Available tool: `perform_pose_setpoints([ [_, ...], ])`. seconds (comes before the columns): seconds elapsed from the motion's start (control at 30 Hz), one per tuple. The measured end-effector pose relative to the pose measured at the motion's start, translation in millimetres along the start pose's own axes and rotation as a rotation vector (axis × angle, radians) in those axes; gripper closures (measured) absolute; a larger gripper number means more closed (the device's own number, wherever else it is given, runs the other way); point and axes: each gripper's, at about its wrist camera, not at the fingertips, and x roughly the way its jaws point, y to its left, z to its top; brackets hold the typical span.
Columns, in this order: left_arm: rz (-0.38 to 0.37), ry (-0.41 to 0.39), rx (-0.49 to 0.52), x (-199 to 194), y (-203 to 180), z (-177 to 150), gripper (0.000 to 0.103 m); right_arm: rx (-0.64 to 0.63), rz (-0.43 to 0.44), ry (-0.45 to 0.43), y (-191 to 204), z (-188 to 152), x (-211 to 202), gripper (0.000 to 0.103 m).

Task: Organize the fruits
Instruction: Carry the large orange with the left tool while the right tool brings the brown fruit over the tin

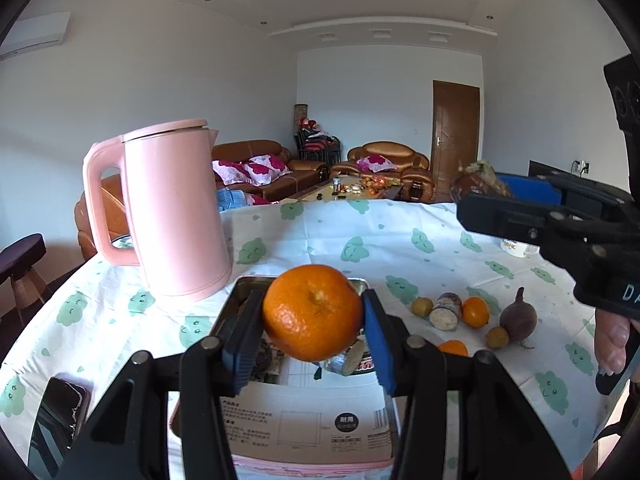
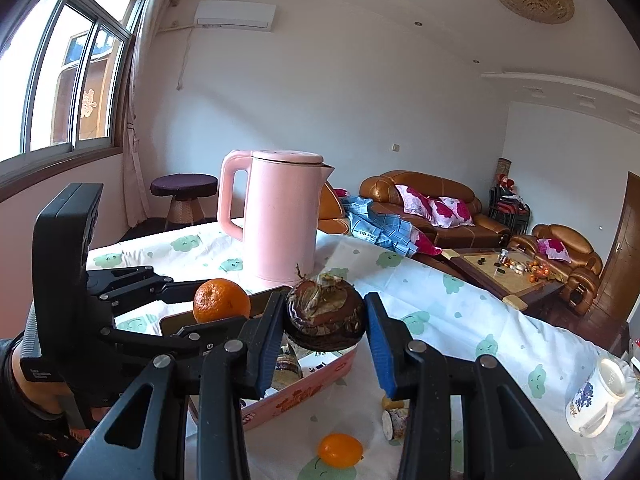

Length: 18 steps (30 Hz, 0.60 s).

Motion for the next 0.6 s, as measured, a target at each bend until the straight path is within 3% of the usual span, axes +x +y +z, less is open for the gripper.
perform_pose_setpoints([
  [0.6,0.044,0.069,-0.038,20.3,38.9,-8.6,0.053,0.057,0.069,0.122,20.2,-18.0,66.5,0.061],
])
